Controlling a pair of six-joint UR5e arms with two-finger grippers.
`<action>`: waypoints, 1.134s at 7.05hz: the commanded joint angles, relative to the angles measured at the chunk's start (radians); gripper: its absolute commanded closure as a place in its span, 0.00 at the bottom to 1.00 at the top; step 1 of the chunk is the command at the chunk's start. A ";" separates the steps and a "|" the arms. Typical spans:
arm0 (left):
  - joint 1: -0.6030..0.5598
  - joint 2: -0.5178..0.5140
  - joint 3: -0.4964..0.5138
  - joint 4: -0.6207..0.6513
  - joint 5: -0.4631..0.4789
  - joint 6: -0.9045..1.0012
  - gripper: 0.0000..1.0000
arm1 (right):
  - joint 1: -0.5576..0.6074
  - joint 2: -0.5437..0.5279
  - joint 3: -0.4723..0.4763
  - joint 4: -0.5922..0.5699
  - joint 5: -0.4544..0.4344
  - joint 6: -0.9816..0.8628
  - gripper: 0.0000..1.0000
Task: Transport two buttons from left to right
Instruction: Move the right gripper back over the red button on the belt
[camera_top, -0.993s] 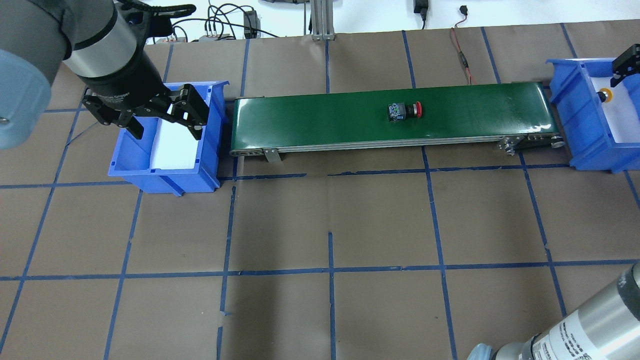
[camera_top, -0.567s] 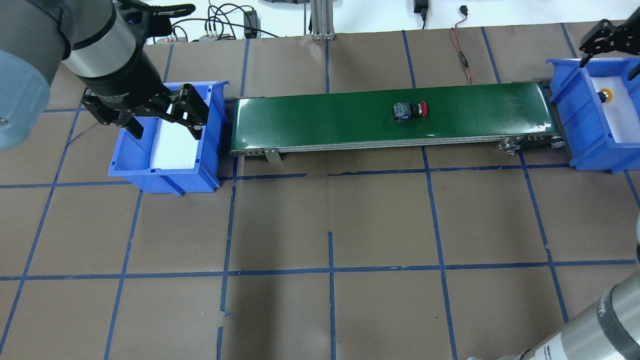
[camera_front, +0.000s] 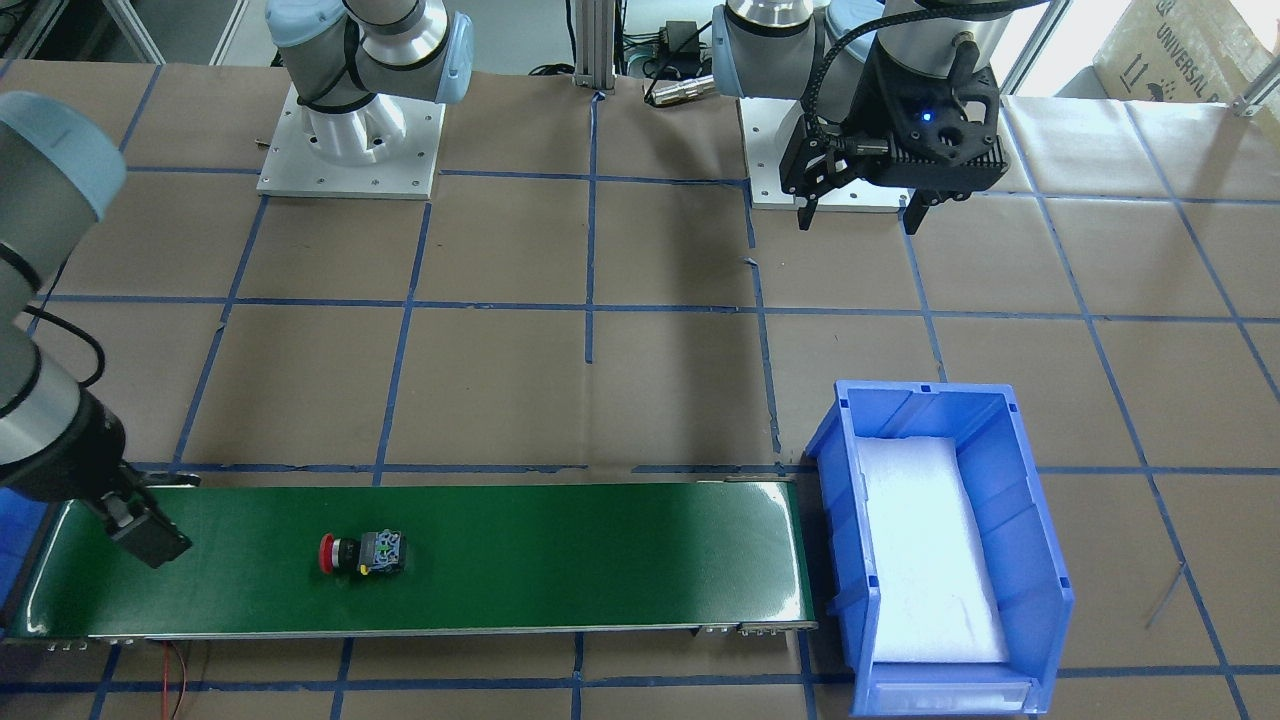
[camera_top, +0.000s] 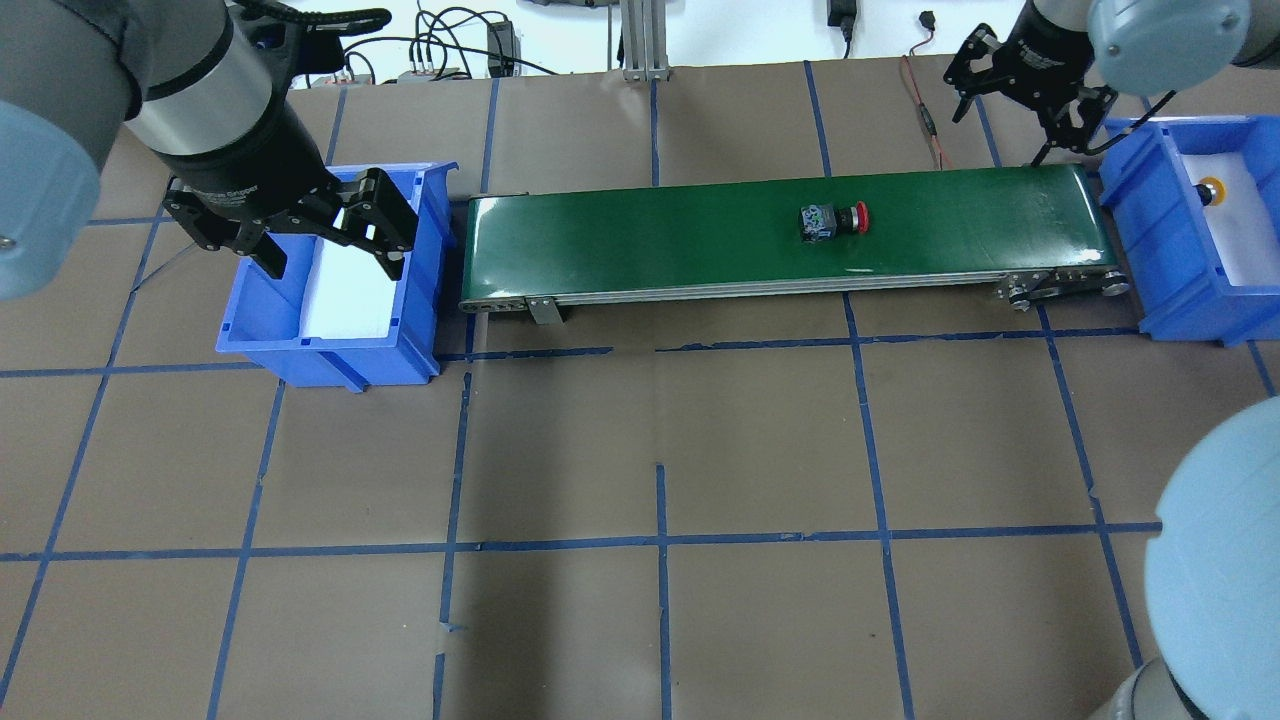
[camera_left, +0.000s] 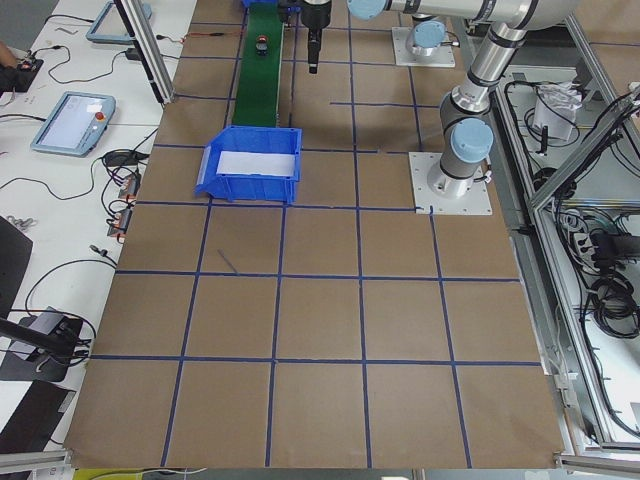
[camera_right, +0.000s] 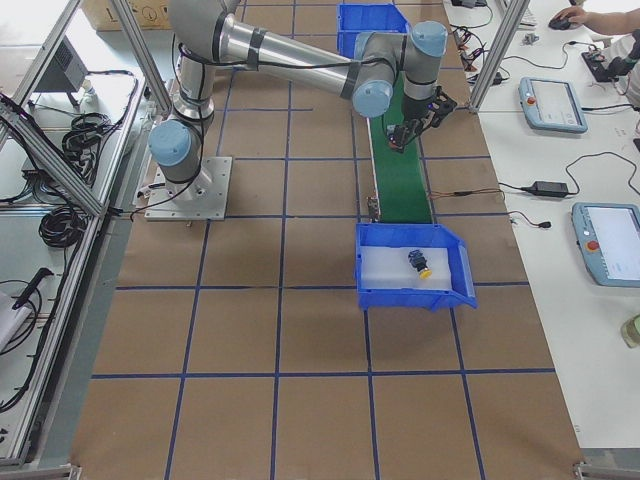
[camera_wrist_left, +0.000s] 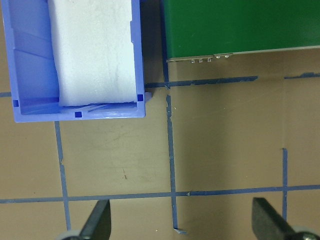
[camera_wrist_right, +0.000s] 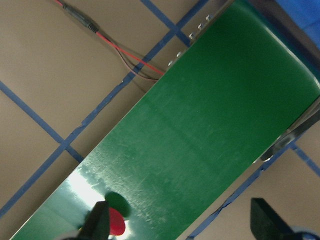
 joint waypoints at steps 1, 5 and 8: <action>0.000 0.000 -0.002 -0.001 0.000 0.000 0.00 | 0.055 0.058 0.018 -0.013 0.008 0.225 0.00; 0.000 -0.001 0.000 0.000 0.000 0.000 0.00 | 0.110 0.122 0.015 -0.053 0.006 0.540 0.00; 0.000 0.000 0.000 0.000 0.000 0.000 0.00 | 0.103 0.167 0.024 -0.127 -0.003 0.523 0.00</action>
